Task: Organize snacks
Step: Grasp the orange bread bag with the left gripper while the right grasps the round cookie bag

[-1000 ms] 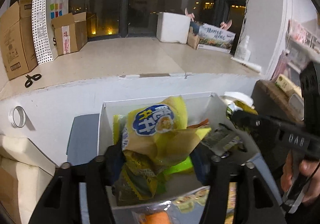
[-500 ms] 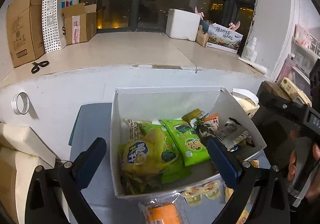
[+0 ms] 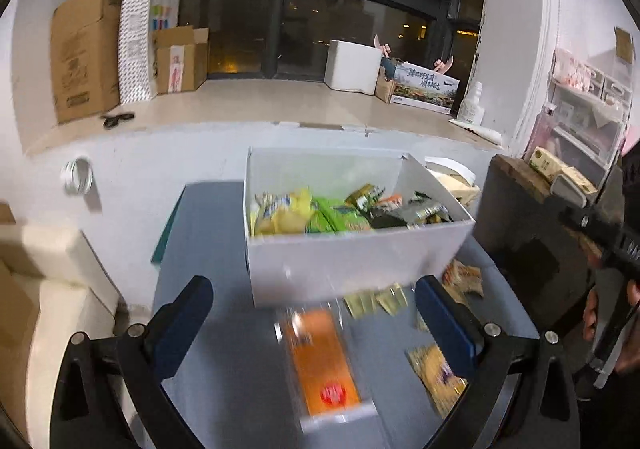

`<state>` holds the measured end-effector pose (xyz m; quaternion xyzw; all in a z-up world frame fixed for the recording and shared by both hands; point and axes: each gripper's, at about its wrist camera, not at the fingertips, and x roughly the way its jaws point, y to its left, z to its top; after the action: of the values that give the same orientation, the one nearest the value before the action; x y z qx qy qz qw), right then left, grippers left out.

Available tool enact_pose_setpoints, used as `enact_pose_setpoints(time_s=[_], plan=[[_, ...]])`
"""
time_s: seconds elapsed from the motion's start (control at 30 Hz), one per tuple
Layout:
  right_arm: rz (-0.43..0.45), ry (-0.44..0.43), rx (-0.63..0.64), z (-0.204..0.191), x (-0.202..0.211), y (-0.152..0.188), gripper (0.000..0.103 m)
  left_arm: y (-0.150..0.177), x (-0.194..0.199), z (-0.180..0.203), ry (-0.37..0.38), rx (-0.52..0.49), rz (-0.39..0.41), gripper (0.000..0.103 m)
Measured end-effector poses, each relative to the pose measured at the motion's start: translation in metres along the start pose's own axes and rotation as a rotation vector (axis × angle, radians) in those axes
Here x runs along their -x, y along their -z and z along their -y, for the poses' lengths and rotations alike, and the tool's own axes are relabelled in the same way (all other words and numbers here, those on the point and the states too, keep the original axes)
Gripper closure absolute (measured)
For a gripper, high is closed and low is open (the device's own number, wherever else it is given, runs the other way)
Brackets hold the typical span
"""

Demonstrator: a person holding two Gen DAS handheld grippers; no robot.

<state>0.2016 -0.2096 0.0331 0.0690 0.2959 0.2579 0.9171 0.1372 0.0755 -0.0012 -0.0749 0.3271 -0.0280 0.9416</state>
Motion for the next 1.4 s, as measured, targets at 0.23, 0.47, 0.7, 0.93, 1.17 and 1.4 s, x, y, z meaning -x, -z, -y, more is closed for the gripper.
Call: enact_pose_setpoints(time_s=[0.23, 0.47, 0.7, 0.93, 1.17, 1.4], plan=[[-0.123, 0.121, -0.004, -0.001, -0.002, 0.075, 0.000, 0.054, 0.020, -0.003, -0.022, 0.085, -0.029, 0.000], [-0.313, 0.177, 0.051, -0.013, -0.048, 0.134, 0.000, 0.087, 0.026, 0.003, -0.012, 0.101, -0.050, 0.000], [-0.394, 0.218, 0.153, -0.031, -0.073, 0.149, 0.000, 0.092, 0.021, -0.003, -0.022, 0.123, -0.077, 0.000], [-0.457, 0.241, 0.185, -0.031, -0.098, 0.156, 0.000, 0.093, 0.019, -0.003, -0.055, 0.106, -0.080, 0.000], [-0.435, 0.159, 0.179, -0.034, -0.091, 0.160, 0.024, 0.091, 0.001, 0.006, -0.091, 0.061, -0.123, 0.000], [-0.273, 0.170, 0.103, -0.018, -0.042, 0.140, 0.024, 0.079, -0.044, 0.022, -0.133, 0.002, -0.177, 0.000]])
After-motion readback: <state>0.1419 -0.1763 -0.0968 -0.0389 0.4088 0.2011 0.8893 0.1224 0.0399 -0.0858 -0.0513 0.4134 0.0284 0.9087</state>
